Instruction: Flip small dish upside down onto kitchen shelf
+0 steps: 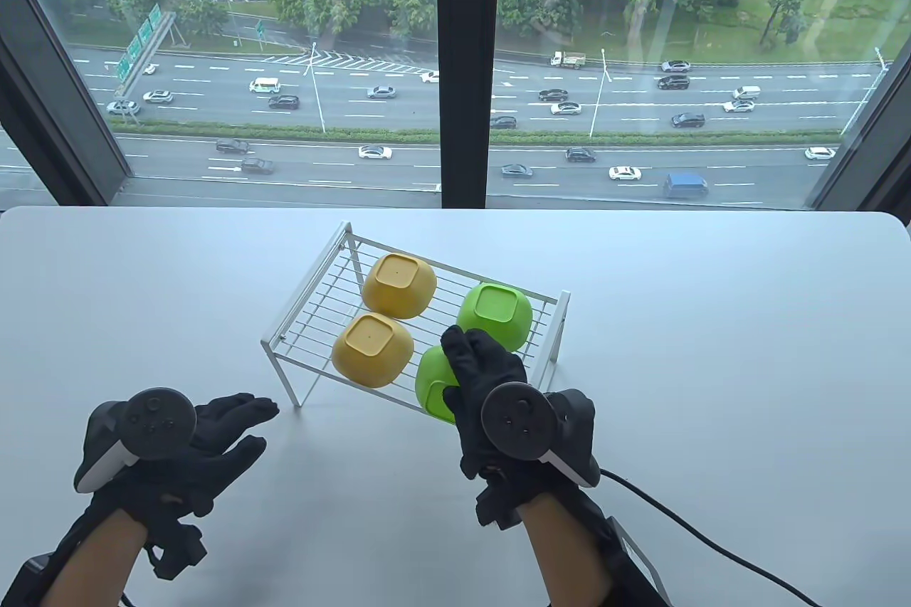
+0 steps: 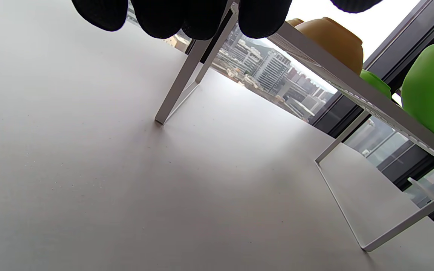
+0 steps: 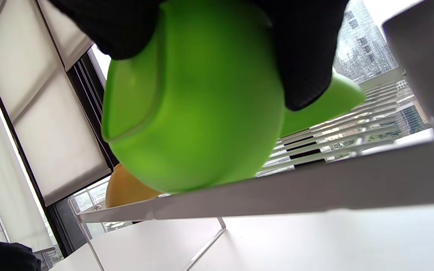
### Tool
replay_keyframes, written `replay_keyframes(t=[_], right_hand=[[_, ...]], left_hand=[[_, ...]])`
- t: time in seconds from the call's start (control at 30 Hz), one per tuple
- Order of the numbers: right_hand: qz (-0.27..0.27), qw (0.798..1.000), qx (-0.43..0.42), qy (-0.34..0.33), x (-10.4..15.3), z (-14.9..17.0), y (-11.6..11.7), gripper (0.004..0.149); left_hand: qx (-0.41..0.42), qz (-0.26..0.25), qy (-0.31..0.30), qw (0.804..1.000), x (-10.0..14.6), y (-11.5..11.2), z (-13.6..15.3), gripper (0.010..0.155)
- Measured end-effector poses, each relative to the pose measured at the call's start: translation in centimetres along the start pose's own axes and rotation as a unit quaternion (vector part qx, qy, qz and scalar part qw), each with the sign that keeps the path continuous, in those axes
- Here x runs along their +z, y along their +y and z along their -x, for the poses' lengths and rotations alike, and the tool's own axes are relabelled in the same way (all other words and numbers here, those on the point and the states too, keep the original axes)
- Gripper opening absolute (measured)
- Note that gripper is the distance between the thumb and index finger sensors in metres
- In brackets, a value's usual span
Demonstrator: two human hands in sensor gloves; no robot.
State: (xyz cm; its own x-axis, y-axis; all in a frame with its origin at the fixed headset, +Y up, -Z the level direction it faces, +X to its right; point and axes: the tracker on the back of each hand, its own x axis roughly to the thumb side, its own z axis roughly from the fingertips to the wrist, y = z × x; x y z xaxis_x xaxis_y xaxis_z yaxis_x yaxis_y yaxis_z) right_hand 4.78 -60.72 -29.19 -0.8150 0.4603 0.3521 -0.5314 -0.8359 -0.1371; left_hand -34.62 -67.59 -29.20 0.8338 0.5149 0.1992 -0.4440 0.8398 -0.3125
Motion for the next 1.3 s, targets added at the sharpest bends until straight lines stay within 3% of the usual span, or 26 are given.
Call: replay_keyframes(t=[0.23, 0.53, 0.83, 1.0, 1.3], right_hand=[[-0.049, 0.998, -0.019, 0.046, -1.6, 1.7, 0.6, 0.06], [-0.004, 0.998, 0.03, 0.06, -2.2, 2.3, 1.4, 0.051], [-0.03, 0.994, 0.071, 0.074, -2.8, 2.0, 1.8, 0.05], [0.03, 0.997, 0.059, 0.048, -1.3, 1.9, 0.1, 0.058], [0.031, 0.994, 0.043, 0.092, 2.9, 5.1, -3.2, 0.062]], left_hand=[[0.002, 0.009, 0.006, 1.0, 0.1, 0.0, -0.1, 0.07], [0.003, 0.011, 0.008, 1.0, 0.1, 0.0, -0.1, 0.07], [0.003, 0.009, 0.005, 1.0, 0.1, 0.2, -0.1, 0.07], [0.002, -0.004, -0.002, 1.0, 0.4, 0.4, -0.2, 0.069], [-0.002, 0.001, -0.005, 1.0, 0.2, 0.2, -0.2, 0.069]])
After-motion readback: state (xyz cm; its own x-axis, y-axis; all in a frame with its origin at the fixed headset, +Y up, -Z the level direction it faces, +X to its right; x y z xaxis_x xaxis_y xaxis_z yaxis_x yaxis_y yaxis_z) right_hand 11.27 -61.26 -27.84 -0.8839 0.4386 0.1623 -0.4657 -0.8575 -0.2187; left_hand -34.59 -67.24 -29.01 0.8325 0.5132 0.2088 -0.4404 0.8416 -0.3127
